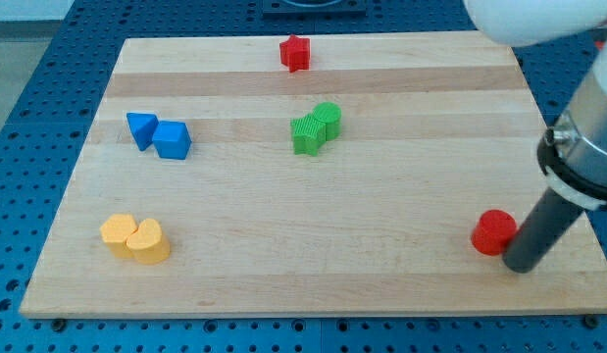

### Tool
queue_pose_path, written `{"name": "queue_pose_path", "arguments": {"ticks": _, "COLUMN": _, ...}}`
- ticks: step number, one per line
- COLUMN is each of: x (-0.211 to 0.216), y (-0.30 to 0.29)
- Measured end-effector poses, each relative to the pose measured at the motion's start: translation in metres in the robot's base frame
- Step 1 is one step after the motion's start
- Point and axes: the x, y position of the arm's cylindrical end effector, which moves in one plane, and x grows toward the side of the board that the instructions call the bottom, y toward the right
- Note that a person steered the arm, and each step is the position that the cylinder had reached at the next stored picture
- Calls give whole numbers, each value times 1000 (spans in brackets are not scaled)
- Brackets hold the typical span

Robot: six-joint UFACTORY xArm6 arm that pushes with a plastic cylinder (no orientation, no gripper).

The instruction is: Move the red circle to the bottom right of the red star

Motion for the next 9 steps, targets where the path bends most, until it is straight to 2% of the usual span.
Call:
{"name": "queue_pose_path", "arguments": {"ticks": 3, "x": -54, "y": -48}}
{"name": "queue_pose_path", "arguments": {"ticks": 5, "x": -84, "y": -56}}
{"name": "queue_pose_path", "arguments": {"ticks": 9, "x": -175, "y": -56}}
